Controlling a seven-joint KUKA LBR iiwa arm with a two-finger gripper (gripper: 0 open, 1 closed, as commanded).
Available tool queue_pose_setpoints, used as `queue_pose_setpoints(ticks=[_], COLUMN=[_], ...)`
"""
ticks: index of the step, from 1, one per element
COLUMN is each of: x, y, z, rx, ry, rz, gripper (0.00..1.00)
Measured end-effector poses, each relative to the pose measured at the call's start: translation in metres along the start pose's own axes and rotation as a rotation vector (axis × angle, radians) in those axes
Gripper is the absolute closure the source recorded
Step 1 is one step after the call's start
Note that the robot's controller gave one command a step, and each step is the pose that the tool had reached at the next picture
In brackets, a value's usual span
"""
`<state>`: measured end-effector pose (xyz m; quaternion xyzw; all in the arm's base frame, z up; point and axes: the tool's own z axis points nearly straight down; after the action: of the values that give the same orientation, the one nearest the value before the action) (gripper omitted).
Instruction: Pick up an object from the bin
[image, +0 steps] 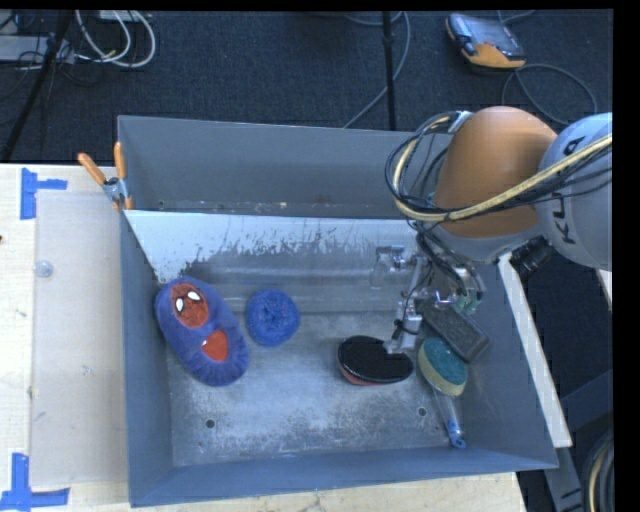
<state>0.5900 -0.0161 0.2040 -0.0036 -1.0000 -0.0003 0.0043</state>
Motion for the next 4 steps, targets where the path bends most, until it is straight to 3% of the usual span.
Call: queue_pose_setpoints(ticks=[1,2,3,4], x=[-0.001,0.010,0.022,0.021], y=[0.000,-0.009,-0.007,-0.014], z=[-0.005,0.033,0.078,0.104], rx=[0.000,0.000,0.001,-0.001], ry=[-0.008,-0.013,-0.006,-0.006], rz=[0.000,-0.021,-0.025,-0.109], gripper=[0.00,0.00,0.00,0.00])
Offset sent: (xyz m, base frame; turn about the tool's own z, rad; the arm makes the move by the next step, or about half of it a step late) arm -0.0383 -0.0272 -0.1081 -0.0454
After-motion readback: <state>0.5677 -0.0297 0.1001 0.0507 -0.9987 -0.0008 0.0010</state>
